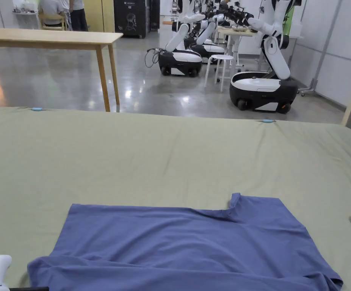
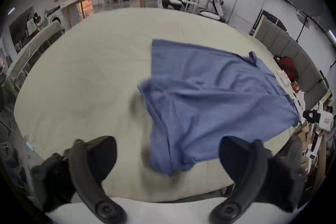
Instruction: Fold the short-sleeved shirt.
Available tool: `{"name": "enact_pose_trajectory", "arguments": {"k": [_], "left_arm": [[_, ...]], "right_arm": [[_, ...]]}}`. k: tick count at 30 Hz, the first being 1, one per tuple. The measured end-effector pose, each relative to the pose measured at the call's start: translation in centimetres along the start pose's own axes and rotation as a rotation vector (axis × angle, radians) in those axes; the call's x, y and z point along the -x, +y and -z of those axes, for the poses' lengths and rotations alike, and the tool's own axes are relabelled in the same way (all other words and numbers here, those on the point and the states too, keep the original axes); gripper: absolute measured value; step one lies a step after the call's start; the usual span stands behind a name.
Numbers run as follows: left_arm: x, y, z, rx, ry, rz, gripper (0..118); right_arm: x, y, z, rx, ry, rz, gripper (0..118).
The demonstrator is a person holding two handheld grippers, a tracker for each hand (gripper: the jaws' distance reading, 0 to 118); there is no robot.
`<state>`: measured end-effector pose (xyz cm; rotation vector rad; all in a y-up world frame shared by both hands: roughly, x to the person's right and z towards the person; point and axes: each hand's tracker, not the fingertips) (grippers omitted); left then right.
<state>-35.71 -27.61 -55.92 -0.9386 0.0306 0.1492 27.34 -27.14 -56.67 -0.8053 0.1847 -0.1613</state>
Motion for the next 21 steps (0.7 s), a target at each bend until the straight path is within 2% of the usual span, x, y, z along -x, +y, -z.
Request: {"name": "enact_pose_trajectory", "arguments": {"k": [1,2,3,4,5,6,8,14,15,16,17,18,21], "left_arm": [[0.1,0.8,-0.3,0.000,0.010,-0.003,108],[0.2,1.5,-0.7,-0.036,0.019,-0.002,104],[0.2,2.5,-1.1,-0.074,0.028,0.005,94],[-0.1,3.3,-1.4,-0.098,0.044,0.010,63],[-0.3,4.3,-1.5,-0.120,0.059,0.013,28],[-0.4,5.5,-1.4,-0.163,0.067,0.020,28],[-0.7,7.6,-0.2,-0.179,0.062,0.012,5],[-2.0,14.1,7.4,-0.142,0.046,0.040,6],[-2.2,15.0,8.8,-0.125,0.032,0.051,16],[-2.2,15.8,10.4,-0.122,0.040,0.037,66],[-2.3,16.5,12.0,-0.077,0.069,0.039,104],[-2.4,17.1,13.1,-0.079,0.077,0.039,110],[-2.4,18.4,16.9,-0.001,0.119,0.056,107]], "right_arm": [[0.1,0.7,-0.1,-0.004,-0.007,-0.004,118],[0.1,1.4,-0.1,-0.017,-0.015,-0.010,112],[0.2,2.1,-0.2,-0.056,-0.036,-0.024,93],[0.4,2.8,-0.2,-0.096,-0.050,-0.026,43],[0.5,3.5,0.0,-0.106,-0.066,-0.025,10],[0.4,4.3,0.6,-0.106,-0.076,-0.031,10],[0.5,5.5,1.7,-0.124,-0.083,-0.031,4],[0.8,8.4,6.1,-0.096,-0.070,-0.045,2],[0.8,8.7,6.8,-0.089,-0.067,-0.046,2],[0.8,9.0,7.5,-0.083,-0.071,-0.049,2],[0.8,9.2,8.1,-0.073,-0.076,-0.053,2],[0.5,9.4,8.7,-0.065,-0.078,-0.053,2],[0.1,9.8,10.2,-0.047,-0.083,-0.052,2]]}}
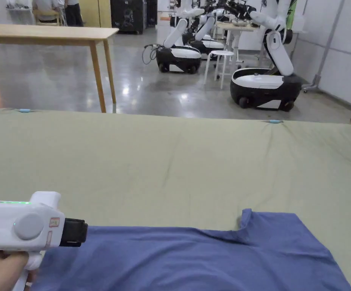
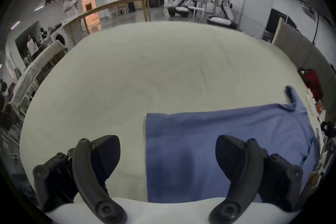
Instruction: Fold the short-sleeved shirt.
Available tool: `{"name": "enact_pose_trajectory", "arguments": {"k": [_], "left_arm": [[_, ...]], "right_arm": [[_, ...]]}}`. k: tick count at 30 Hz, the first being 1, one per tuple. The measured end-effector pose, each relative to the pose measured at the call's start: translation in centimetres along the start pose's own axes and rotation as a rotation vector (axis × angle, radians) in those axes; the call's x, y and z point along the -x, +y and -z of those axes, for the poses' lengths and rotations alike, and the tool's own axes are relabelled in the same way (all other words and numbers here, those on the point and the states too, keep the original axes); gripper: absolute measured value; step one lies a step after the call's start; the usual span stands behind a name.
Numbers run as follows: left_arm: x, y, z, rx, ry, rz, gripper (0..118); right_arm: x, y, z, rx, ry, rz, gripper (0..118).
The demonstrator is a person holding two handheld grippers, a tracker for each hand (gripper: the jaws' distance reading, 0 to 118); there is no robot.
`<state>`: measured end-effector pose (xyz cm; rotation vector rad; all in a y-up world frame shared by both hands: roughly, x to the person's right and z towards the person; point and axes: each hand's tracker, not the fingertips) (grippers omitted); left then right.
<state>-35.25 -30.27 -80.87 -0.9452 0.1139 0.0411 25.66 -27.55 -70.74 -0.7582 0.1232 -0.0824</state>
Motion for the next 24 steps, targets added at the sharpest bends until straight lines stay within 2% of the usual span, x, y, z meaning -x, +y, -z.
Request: {"name": "enact_pose_trajectory", "arguments": {"k": [4,5,6,7,8,10,13,16,17,18,19,20,22,24], "left_arm": [[-0.4,0.4,3.0,0.037,0.071,0.017,106],[-0.4,0.3,3.1,0.039,0.066,0.017,100],[-0.4,0.2,2.8,0.046,0.065,0.011,83],[-0.3,0.0,2.6,0.045,0.027,0.009,47],[-0.2,-0.2,2.5,0.045,-0.015,0.007,29],[-0.3,-0.2,2.4,0.042,-0.010,0.000,13],[-0.6,-0.1,2.5,0.049,-0.017,0.012,11],[-1.2,-0.3,1.9,0.055,-0.016,0.022,10],[-1.3,-0.3,1.9,0.056,-0.016,0.028,10],[-1.3,-0.3,1.9,0.056,-0.016,0.029,10],[-1.3,-0.3,1.7,0.059,-0.018,0.027,10],[-1.3,-0.3,1.7,0.063,-0.021,0.024,10],[-1.4,-0.4,1.7,0.066,-0.026,0.019,10],[-1.3,-0.4,1.9,0.070,-0.029,0.018,10]], "right_arm": [[-0.7,0.2,1.6,0.029,-0.014,0.000,2],[-1.1,0.3,1.9,0.035,-0.014,0.003,2],[-1.3,0.4,2.1,0.040,-0.016,0.006,2],[-1.4,0.6,2.2,0.043,-0.016,0.007,2],[-1.6,0.8,2.5,0.046,-0.017,0.008,2],[-2.5,1.3,3.6,0.061,-0.020,-0.005,2],[-2.5,2.7,5.0,0.077,-0.021,-0.020,2],[-2.7,4.5,8.0,0.117,-0.017,-0.030,8],[-2.8,5.1,9.1,0.141,-0.014,-0.035,21],[-2.8,5.7,10.5,0.177,-0.004,-0.027,55],[-2.9,6.3,11.9,0.198,0.007,-0.018,106],[-3.1,6.5,12.8,0.180,0.014,-0.010,118],[-3.1,7.2,14.6,0.203,0.003,-0.001,112],[-3.3,7.4,16.5,0.230,0.008,-0.012,112]]}}
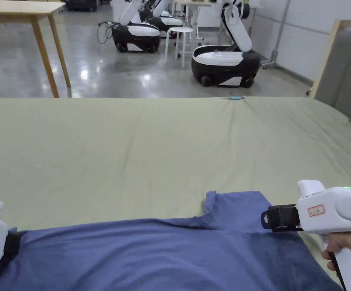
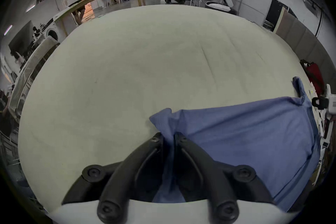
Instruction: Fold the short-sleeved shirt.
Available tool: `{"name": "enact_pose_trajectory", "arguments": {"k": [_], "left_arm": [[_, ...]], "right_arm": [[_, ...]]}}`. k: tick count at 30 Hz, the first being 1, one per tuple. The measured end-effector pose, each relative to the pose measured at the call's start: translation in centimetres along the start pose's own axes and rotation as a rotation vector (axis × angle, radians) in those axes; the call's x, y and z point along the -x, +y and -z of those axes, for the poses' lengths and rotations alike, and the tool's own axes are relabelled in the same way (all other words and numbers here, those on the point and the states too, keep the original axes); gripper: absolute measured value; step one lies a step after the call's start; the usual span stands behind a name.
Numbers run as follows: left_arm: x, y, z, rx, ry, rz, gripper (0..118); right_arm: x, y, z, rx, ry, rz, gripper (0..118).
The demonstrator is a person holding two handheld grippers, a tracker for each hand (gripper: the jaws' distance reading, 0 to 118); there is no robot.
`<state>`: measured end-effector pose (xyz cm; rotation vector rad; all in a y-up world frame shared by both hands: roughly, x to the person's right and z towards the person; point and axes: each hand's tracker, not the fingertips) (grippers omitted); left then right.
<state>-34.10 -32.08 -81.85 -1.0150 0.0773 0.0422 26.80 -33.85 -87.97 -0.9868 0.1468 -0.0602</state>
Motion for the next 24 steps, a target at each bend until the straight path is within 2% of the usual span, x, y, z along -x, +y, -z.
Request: {"name": "enact_pose_trajectory", "arguments": {"k": [2,3,4,5,6,7,8,9,10,11,12,17,24], "left_arm": [[-0.2,-0.1,-0.1,-0.001,-0.001,0.000,10],[0.0,0.0,0.1,0.000,-0.001,0.005,10],[0.0,0.0,0.0,0.001,-0.001,0.007,10],[-0.1,0.0,-0.1,0.001,-0.003,0.004,10],[-0.1,0.0,-0.3,-0.001,-0.005,0.005,10],[0.1,0.1,-0.4,-0.004,-0.006,0.005,10],[0.2,0.1,-0.7,-0.005,-0.008,0.006,10],[0.2,0.1,-1.1,-0.009,-0.012,0.008,10],[0.2,0.0,-1.7,-0.021,-0.008,0.011,10],[0.5,0.0,-2.2,-0.037,-0.004,0.011,10],[0.7,0.0,-3.0,-0.042,-0.012,0.008,10],[1.8,-2.0,-8.7,-0.123,-0.038,-0.004,10],[3.5,-8.2,-15.9,-0.198,-0.073,-0.016,10]], "right_arm": [[0.6,1.0,0.9,0.049,-0.035,-0.031,109],[0.4,1.0,1.5,0.074,-0.047,-0.036,101],[0.3,0.9,1.8,0.072,-0.071,-0.038,85],[0.8,0.8,0.9,0.058,-0.099,-0.056,76],[0.8,0.8,0.3,0.046,-0.085,-0.063,60],[0.7,0.7,-0.5,0.024,-0.079,-0.065,18],[0.5,0.7,-1.2,-0.006,-0.027,-0.049,4],[1.3,0.6,-2.8,-0.024,0.019,-0.027,4],[1.8,0.6,-3.8,-0.011,-0.024,-0.042,4],[2.3,0.4,-4.6,-0.038,-0.023,-0.082,4],[2.6,0.3,-5.6,-0.049,-0.024,-0.089,4],[3.2,-2.1,-12.7,-0.143,0.025,-0.060,4],[4.4,-8.2,-20.3,-0.212,0.051,-0.093,4]]}}
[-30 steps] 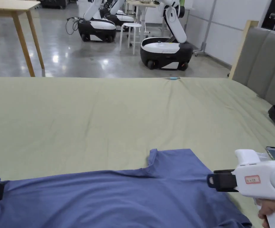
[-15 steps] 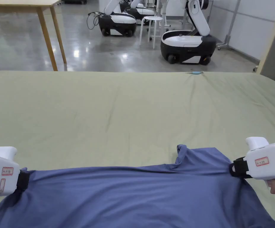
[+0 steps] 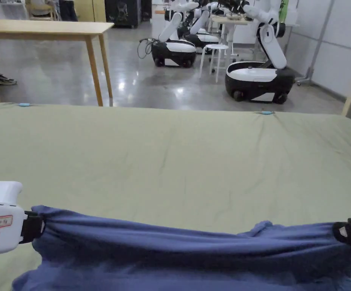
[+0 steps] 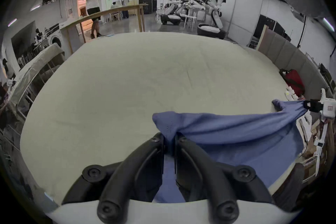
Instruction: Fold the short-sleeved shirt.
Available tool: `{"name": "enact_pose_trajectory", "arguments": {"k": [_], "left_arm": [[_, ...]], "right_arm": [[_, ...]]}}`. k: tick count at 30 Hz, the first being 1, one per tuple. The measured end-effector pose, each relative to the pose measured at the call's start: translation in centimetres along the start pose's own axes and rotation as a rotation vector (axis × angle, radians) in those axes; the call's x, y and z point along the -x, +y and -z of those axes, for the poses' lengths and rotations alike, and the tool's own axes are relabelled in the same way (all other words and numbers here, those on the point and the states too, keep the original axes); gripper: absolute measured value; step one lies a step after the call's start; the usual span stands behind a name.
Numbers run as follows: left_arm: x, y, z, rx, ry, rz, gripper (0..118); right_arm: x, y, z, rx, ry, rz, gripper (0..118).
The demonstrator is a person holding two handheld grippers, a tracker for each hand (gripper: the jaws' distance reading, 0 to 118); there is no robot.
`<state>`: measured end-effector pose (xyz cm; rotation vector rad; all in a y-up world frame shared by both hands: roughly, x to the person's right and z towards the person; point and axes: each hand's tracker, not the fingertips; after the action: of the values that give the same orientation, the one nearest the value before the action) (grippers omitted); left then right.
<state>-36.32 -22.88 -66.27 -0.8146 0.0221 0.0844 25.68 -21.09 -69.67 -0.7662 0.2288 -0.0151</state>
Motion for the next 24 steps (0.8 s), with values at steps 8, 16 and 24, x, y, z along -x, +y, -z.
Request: {"name": "enact_pose_trajectory", "arguments": {"k": [8,16,24], "left_arm": [[0.7,-6.7,-5.7,-0.026,-0.019,-0.006,10],[1.8,-11.3,-6.5,0.011,-0.014,-0.036,10],[1.4,-12.4,-5.4,0.050,-0.034,-0.043,10]], "right_arm": [[1.0,-7.2,-6.3,-0.038,0.017,0.018,4],[0.7,-12.4,-7.0,-0.006,0.023,0.061,4],[0.4,-13.9,-5.4,0.053,0.025,0.058,10]]}}
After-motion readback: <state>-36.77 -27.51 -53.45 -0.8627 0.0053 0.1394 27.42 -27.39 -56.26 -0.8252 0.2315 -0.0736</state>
